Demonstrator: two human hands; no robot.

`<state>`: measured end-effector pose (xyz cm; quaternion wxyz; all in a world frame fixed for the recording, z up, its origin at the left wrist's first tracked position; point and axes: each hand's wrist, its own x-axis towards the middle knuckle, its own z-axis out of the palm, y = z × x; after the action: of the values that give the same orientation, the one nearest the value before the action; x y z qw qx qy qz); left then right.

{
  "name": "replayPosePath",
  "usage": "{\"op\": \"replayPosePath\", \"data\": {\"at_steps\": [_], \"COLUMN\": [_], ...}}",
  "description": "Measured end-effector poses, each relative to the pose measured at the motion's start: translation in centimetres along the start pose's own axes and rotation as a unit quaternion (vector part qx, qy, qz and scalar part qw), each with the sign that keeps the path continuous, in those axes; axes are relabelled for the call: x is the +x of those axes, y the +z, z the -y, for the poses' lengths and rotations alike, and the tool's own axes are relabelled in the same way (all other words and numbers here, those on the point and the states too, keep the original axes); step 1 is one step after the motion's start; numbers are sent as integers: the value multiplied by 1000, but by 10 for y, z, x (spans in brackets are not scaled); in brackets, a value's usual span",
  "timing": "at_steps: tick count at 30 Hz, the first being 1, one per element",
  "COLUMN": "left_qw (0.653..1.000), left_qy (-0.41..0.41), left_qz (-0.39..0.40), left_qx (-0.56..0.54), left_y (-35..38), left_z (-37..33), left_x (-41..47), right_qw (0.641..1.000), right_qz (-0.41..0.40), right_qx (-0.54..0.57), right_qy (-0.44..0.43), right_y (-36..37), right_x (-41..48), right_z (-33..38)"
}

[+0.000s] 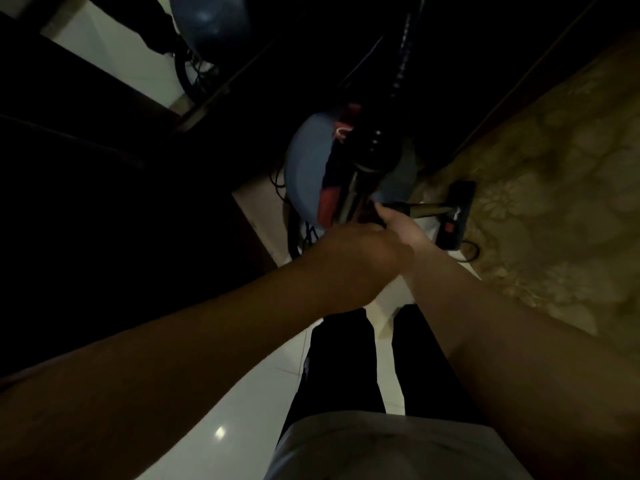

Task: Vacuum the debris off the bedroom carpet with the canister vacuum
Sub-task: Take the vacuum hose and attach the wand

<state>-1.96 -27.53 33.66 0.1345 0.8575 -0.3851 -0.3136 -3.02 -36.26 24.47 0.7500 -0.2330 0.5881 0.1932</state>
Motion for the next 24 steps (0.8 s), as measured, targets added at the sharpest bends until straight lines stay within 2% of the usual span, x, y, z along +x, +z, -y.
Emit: {"op": "replayPosePath", "data": {"at_steps": [1, 2, 4, 6, 8, 10, 13, 15, 17, 19, 21, 24], "left_qw": [997, 993, 963, 921, 908, 913, 920, 925, 914, 910, 904, 863], "left_qy": [-35, -74, -158, -204, -163, -129, -119, -115, -97, -64, -54, -106], "left_qz": [-7, -21, -161, -232, -248, -251, -245, -244, -242, -215, -202, -245], "left_qx": [-61, -91, -149, -238, -295, -296, -281, -269, -309, -349, -374, -428], "left_y": [-10, -24, -38, -46, -54, -59, -62, -67, -71, -74, -74, -67], "left_z": [-1, 2, 8, 0, -17, -30, -42, -45, -50, -57, -58, -35], "left_x": [0, -5, -7, 4, 21, 41, 63, 74, 82, 88, 92, 86], "right_qw": [994, 989, 990, 993, 995, 997, 984, 940, 860, 796, 785, 763], "right_qz": [53, 82, 61, 77, 81, 74, 22, -26, 2, 33, 78, 35], "right_qx": [72, 99, 108, 73, 44, -6, -170, -285, -407, -489, -479, -505], "right_qy": [61, 73, 63, 57, 38, 27, -53, -184, -307, -356, -386, -401], "right_y": [-10, -21, -25, -29, -36, -47, -65, -79, -86, -82, -72, -55], "right_x": [1, 2, 3, -4, -14, -21, -30, -26, -24, -18, -12, -25], "right_z": [18, 32, 45, 57, 63, 74, 85, 96, 102, 100, 98, 108]}}
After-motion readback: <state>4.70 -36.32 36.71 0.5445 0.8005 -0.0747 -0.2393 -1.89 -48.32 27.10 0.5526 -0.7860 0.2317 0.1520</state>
